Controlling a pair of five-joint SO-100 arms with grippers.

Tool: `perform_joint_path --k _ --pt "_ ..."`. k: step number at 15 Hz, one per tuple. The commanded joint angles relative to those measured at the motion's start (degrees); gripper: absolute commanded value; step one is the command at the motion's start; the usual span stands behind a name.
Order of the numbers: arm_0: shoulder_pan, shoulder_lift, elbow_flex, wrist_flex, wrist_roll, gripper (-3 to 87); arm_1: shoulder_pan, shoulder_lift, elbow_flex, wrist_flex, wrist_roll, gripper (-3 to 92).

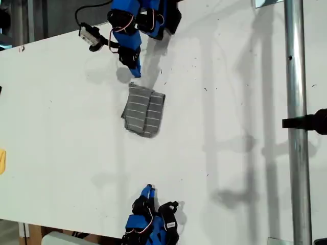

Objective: Grasp corners of a towel and fold twice.

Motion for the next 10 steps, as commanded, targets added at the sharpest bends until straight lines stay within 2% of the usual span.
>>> perform_joint_path --k 1,2,4,10 --pt "-0.4 0.4 0.4 0.2 20.0 8.0 -1.0 18.6 7.3 11.9 3.9 -0.3" --pt "-0.1 0.4 0.5 -0.1 35.3 7.3 -2.0 17.8 8.4 12.7 4.4 -0.3" --pt "-0.2 0.4 0.6 -0.5 36.7 7.1 -5.4 18.0 8.2 16.0 11.6 0.3" --pt "-0.3 0.4 0.6 -0.5 36.7 7.1 4.1 18.0 8.3 16.0 11.0 2.5"
